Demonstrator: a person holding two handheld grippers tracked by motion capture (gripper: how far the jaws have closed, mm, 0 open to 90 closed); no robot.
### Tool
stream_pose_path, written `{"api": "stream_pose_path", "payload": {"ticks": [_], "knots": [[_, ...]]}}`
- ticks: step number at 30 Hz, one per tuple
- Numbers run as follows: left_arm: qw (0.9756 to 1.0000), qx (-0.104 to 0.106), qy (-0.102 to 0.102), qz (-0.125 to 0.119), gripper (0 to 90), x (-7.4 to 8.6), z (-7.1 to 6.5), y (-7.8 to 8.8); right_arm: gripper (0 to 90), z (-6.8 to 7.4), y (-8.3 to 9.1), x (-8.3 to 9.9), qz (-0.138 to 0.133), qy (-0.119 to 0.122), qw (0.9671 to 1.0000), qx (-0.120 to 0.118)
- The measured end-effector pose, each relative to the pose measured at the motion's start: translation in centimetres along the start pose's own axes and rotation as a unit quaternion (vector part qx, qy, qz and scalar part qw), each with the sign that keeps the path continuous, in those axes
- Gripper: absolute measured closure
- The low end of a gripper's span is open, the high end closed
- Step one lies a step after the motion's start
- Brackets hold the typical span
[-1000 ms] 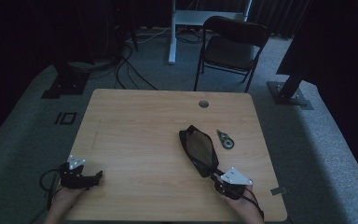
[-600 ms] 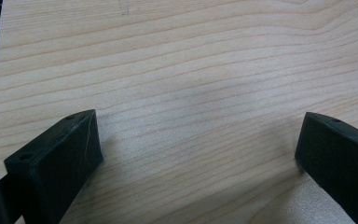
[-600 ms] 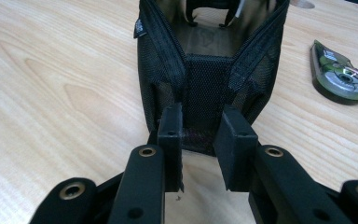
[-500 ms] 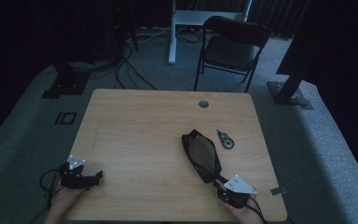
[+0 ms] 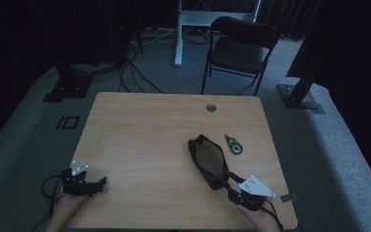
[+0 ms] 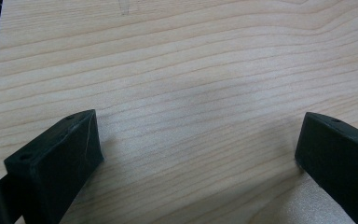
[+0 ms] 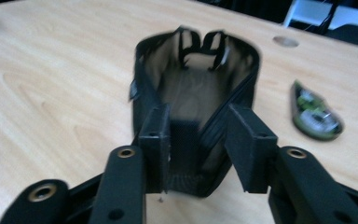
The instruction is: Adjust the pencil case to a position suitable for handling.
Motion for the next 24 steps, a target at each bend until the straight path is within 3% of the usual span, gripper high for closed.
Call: {"api": "stream_pose_path", "payload": {"ticks": [7,15,24], "knots": [[1.0,0.0,0.0,0.0,0.4,0.0,0.0,0.0,49.4,-1.4,0.3,-1.6,-0.018,-0.004,0.9998,0.008],[1.0,0.0,0.0,0.0,0.4,0.0,0.0,0.0,29.3,-3.0,-0.2,-2.5,-0.018,-0.011,0.9998,-0.006],[1.0,0.0,0.0,0.0,0.4,0.0,0.0,0.0,17.9,-6.0,-1.2,-4.4,-0.053,-0.068,0.9962,0.009]]}}
Point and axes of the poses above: each handheld gripper's, and its own axes: y roughly backward along the jaws, x roughly out of its underside, z roughly to its left, the point moved 8 cm from there along -y, roughly forward along the jaws, and after that the axes turned 8 degrees about z, right-handed, at the moved point
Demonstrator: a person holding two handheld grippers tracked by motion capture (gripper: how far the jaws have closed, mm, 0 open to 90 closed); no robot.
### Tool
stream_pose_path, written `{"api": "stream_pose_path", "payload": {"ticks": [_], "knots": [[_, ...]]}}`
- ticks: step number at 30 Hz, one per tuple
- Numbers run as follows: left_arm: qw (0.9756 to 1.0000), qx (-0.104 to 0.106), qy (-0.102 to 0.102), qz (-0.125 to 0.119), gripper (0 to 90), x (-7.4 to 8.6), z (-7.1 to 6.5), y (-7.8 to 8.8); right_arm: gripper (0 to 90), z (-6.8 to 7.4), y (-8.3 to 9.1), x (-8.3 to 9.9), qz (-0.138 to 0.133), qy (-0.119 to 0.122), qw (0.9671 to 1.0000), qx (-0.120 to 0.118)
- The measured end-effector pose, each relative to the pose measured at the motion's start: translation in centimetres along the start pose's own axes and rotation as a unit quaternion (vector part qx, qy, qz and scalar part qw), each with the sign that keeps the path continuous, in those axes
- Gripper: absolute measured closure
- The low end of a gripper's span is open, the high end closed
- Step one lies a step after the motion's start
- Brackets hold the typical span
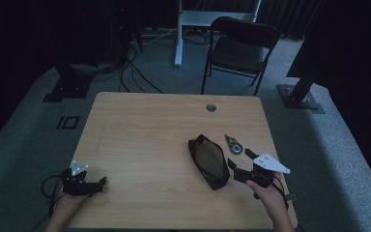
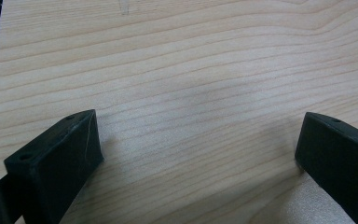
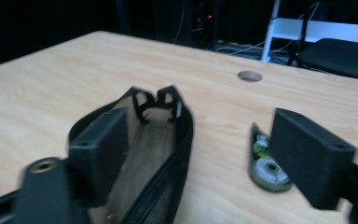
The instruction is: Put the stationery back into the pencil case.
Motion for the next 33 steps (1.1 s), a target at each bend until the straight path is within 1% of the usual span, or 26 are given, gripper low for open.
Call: {"api": "stream_pose_path", "payload": {"ticks": [2,4,7,9,12,15,20,21,23,25,31,33], "knots": [[1.0,0.0,0.001,-0.001,0.4,0.0,0.0,0.0,15.0,-0.5,-0.3,-0.3,-0.002,0.003,0.9999,0.01],[1.0,0.0,0.001,-0.001,0.4,0.0,0.0,0.0,14.7,-0.7,-0.5,-0.4,-0.003,0.0,0.9999,0.014],[1.0,0.0,0.001,0.0,0.4,0.0,0.0,0.0,13.8,-1.7,-1.2,-0.6,0.002,-0.007,0.9997,0.025],[1.0,0.0,0.001,0.0,0.4,0.0,0.0,0.0,13.7,-2.2,-1.7,-0.5,0.008,-0.005,0.9995,0.031],[1.0,0.0,0.001,0.0,0.4,0.0,0.0,0.0,13.7,-2.8,-2.3,-0.3,0.014,-0.014,0.9993,0.032],[1.0,0.0,0.001,0.0,0.4,0.0,0.0,0.0,13.7,-3.5,-2.9,0.0,0.023,-0.009,0.999,0.038],[1.0,0.0,0.001,0.0,0.4,0.0,0.0,0.0,14.7,-4.7,-4.0,0.4,0.037,-0.012,0.9982,0.046],[1.0,0.0,0.001,0.0,0.4,0.0,0.0,0.0,14.7,-4.7,-4.0,0.4,0.037,-0.012,0.9982,0.046],[1.0,0.0,0.001,0.0,0.4,0.0,0.0,0.0,14.7,-5.1,-4.6,0.6,0.047,-0.01,0.9977,0.048],[1.0,0.0,0.001,0.0,0.4,0.0,0.0,0.0,14.7,-5.4,-5.1,0.6,0.051,-0.009,0.9974,0.05],[1.0,0.0,0.001,0.0,0.4,0.0,0.0,0.0,15.5,-6.3,-6.4,0.4,0.063,-0.012,0.9965,0.053],[1.0,0.0,0.001,0.0,0.4,0.0,0.0,0.0,15.5,-6.5,-7.0,0.6,0.072,-0.013,0.9959,0.052]]}}
Point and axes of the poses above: each handheld gripper's, and its own axes: y roughly backward along the jaws, x roughly out of its underside, z roughly to its left, the point moved 8 cm from there along -y, roughly forward along the jaws, and after that the axes turned 8 degrees about z, right-handed, at the moved point
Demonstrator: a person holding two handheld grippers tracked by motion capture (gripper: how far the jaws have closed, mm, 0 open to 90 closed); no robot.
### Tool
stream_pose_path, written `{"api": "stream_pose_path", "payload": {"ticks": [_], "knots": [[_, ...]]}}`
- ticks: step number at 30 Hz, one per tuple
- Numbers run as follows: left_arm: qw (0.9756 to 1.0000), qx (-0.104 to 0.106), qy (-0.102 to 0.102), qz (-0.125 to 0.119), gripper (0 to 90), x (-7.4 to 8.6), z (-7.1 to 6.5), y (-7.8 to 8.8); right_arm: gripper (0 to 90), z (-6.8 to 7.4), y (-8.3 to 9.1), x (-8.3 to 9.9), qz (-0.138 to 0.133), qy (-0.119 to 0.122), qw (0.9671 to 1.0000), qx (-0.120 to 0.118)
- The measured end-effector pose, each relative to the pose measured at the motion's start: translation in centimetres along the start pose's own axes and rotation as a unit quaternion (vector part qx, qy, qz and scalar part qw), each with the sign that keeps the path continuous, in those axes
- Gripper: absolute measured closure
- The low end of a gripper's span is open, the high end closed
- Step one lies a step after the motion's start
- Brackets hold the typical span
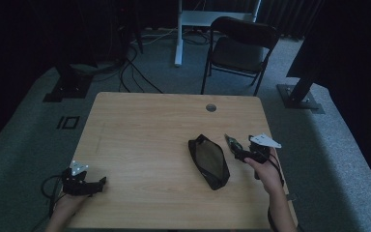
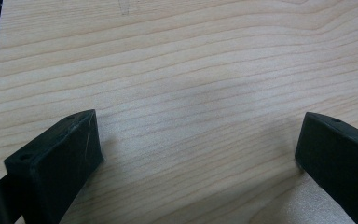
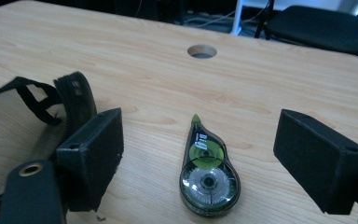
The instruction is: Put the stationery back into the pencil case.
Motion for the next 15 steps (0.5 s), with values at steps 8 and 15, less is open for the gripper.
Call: {"api": "stream_pose_path", "payload": {"ticks": [8,15], "knots": [[1.0,0.0,0.0,0.0,0.4,0.0,0.0,0.0,15.5,-0.4,-2.1,0.7,0.03,-0.005,0.9995,0.001],[1.0,0.0,0.0,0.0,0.4,0.0,0.0,0.0,17.6,-1.2,-3.9,1.5,0.061,-0.011,0.998,0.007]]}}
Point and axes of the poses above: each handheld gripper's, and its own axes: y roughly backward along the jaws, x roughly out of its underside, z roughly to its left, the point moved 8 cm from there along -y, roughly forward along the jaws, and after that the axes turned 8 degrees about z, right-handed, at the moved point
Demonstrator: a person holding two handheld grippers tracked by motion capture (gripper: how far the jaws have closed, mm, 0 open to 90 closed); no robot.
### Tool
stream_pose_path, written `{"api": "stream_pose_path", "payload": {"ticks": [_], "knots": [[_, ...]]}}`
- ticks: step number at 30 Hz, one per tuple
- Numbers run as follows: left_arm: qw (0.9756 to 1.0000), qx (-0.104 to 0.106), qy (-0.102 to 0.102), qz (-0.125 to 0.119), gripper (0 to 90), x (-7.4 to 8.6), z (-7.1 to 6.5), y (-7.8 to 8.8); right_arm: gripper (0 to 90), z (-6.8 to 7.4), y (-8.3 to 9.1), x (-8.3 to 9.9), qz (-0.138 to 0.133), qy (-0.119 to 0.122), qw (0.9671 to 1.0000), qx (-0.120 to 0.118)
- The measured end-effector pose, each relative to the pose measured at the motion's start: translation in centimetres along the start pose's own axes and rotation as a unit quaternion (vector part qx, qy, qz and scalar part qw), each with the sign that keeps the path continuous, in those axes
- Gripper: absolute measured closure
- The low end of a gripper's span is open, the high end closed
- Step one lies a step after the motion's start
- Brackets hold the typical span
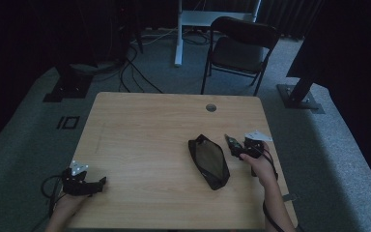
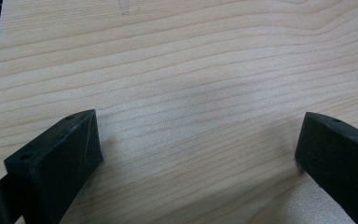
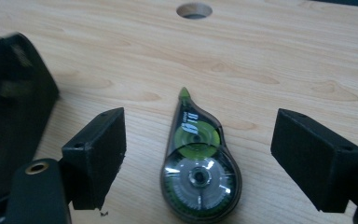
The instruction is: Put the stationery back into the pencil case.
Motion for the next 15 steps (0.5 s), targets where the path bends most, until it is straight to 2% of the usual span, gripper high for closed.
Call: {"api": "stream_pose_path", "payload": {"ticks": [5,9,15], "knots": [[1.0,0.0,0.0,0.0,0.4,0.0,0.0,0.0,18.0,-0.6,-0.8,0.0,0.014,0.002,0.9999,0.008],[1.0,0.0,0.0,0.0,0.4,0.0,0.0,0.0,19.3,-0.6,-1.3,-0.1,0.021,0.006,0.9997,0.004],[1.0,0.0,0.0,0.0,0.4,0.0,0.0,0.0,26.4,-0.5,-2.0,0.0,0.036,0.007,0.9993,0.002]]}}
Point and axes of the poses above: each handheld gripper's, and its own axes: y roughly backward along the jaws, x roughly out of its underside, z roughly to its left, the point moved 8 cm from there along -y, roughly forward along the jaws, and after that the axes turned 8 degrees about z, right-handed, at the moved point
